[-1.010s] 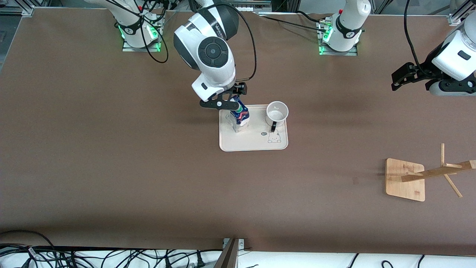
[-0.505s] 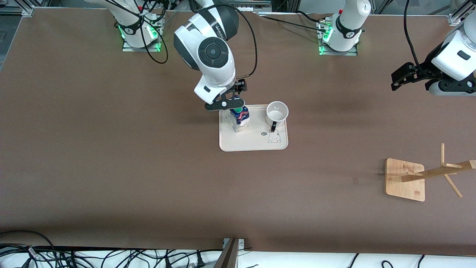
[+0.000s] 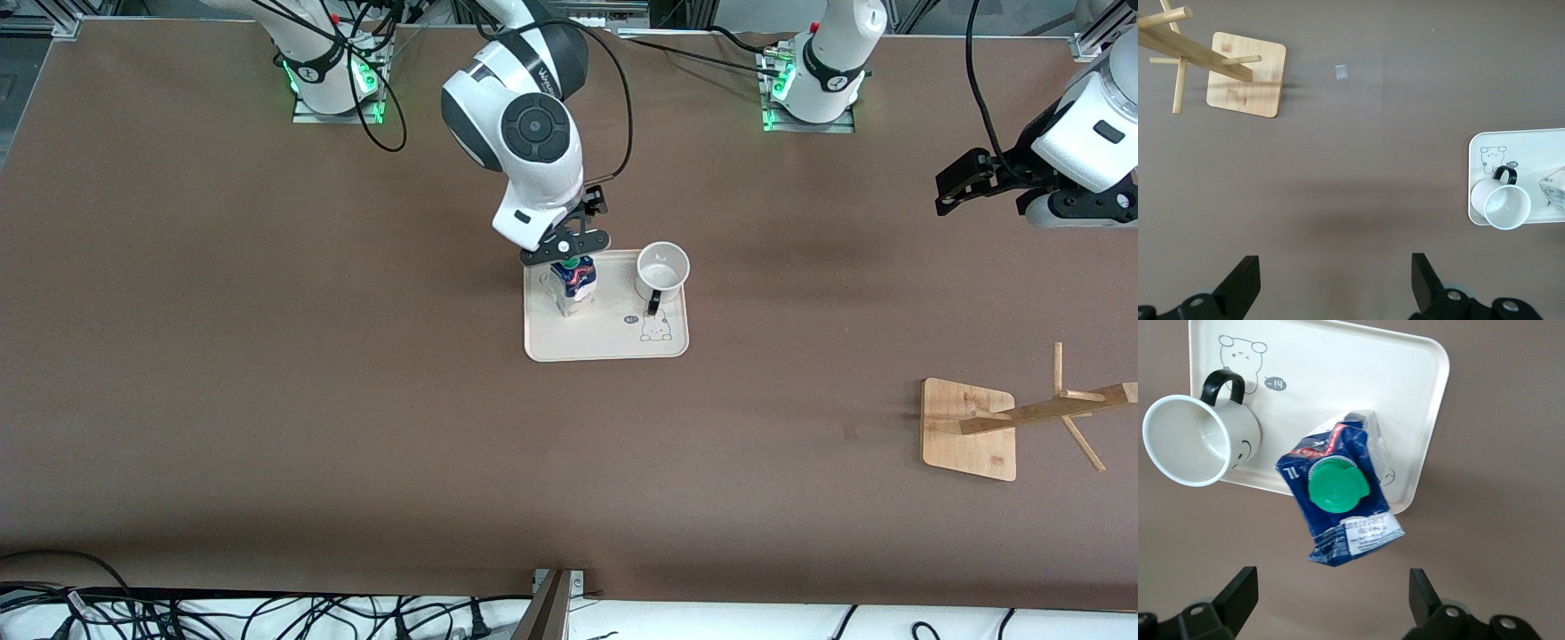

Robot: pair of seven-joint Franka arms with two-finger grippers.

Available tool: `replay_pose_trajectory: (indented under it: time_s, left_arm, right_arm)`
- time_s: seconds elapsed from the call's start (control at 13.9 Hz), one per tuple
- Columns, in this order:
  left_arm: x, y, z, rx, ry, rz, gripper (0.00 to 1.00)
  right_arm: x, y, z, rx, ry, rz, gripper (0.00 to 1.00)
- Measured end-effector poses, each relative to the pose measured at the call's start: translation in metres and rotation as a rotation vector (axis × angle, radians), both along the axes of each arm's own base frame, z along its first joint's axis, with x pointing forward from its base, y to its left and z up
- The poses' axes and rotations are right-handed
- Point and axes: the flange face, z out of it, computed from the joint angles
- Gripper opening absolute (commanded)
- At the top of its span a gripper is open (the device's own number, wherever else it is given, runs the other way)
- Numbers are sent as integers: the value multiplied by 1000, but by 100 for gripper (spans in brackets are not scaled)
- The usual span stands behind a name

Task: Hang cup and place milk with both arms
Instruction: 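Lower the right gripper around the milk carton's top, then close the right gripper on the milk carton and lift it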

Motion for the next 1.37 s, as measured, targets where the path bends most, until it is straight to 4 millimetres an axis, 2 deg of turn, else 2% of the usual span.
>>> replay_pose_trajectory:
  time_s: [0.51, 0.94, 1.37]
  left_arm:
    - [0, 1, 0, 0, 0, 2, 100]
    - [0, 1, 0, 0, 0, 2, 100]
    - [0, 1, 0, 0, 0, 2, 100]
  right_arm:
    - [6, -4, -6, 27, -5, 175, 100]
    - [22, -14, -22, 28, -20, 187, 100]
    - [25, -12, -28, 36, -31, 186, 100]
